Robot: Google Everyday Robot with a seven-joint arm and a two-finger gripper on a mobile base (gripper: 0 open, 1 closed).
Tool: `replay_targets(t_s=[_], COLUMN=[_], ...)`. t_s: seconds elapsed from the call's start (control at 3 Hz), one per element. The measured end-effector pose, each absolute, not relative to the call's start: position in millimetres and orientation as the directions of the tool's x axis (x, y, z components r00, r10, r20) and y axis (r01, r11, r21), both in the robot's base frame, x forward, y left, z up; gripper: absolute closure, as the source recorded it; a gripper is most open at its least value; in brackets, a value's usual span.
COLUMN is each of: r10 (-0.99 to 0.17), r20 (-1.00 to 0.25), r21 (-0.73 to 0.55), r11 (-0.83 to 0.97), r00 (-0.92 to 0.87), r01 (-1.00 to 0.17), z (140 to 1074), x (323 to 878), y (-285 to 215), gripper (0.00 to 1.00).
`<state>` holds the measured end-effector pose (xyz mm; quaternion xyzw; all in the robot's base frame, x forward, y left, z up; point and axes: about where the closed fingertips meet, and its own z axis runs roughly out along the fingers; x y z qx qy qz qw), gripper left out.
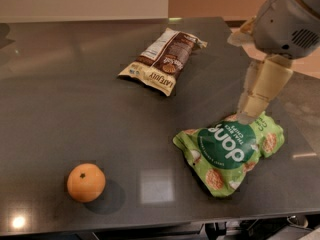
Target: Move orange near brown chip bag
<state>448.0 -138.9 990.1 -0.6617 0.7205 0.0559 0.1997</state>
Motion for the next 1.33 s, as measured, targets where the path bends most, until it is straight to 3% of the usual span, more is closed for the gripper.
replay_targets(t_s=[1.33], r10=[-0.824], r20=[-0.479], r21=[-0.141], r11=[-0.268], r00=[0.303], r01=[-0.953], z=[931.5], x=[387.2], y=[41.4], gripper=[0.00])
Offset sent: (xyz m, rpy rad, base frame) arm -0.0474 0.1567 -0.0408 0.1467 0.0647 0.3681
